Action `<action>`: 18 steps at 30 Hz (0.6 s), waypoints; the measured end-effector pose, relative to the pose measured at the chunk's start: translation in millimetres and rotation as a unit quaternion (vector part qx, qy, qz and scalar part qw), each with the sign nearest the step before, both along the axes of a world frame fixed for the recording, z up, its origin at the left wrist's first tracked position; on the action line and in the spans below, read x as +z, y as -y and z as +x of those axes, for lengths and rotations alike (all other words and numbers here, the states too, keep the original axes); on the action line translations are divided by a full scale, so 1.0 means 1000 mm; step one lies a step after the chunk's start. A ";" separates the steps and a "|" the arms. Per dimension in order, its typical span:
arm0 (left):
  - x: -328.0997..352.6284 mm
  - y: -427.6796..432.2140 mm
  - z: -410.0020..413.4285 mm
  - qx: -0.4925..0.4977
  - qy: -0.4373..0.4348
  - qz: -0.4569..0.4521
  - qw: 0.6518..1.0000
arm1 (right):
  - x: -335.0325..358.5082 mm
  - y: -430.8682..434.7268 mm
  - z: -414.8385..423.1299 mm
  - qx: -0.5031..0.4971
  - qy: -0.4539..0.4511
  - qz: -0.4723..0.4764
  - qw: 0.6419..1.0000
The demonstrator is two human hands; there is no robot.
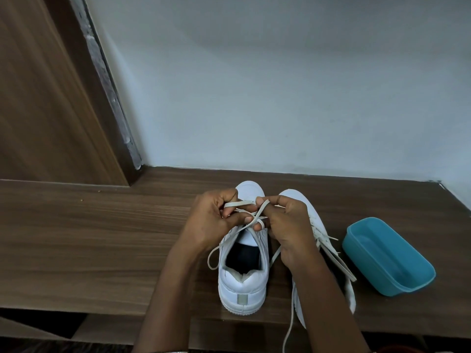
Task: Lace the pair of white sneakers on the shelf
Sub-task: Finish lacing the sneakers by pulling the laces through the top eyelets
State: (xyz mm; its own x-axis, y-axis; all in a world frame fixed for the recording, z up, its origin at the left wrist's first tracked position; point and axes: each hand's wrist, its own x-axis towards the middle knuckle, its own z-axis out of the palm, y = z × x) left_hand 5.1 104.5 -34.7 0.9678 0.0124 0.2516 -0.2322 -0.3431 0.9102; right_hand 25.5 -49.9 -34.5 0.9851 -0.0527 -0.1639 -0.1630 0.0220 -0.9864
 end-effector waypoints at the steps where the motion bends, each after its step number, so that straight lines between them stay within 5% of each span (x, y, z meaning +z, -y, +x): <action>1: -0.002 0.000 0.000 -0.004 0.000 -0.001 1.000 | 0.000 0.000 0.000 -0.001 -0.003 0.000 1.000; 5: -0.001 -0.003 0.003 -0.001 0.017 0.108 0.994 | 0.002 0.000 -0.001 -0.005 -0.020 0.005 1.000; 11: 0.017 0.009 -0.005 0.041 0.084 0.333 0.938 | 0.004 -0.001 -0.002 -0.014 -0.034 0.006 0.999; 15: 0.011 0.007 0.000 0.038 0.115 0.338 0.933 | 0.006 0.000 -0.002 -0.018 -0.047 0.017 0.999; 18: 0.008 -0.001 0.001 0.029 0.116 0.217 0.969 | 0.014 0.009 0.001 -0.042 -0.044 0.057 0.997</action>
State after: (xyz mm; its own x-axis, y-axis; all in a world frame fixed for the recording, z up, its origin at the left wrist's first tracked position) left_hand 6.4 105.5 -26.5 0.8852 -0.0904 0.4563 -0.3822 -0.7006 0.6026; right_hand 26.5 -58.7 -20.7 0.9595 -0.1114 -0.2586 -0.2410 0.1504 -0.9588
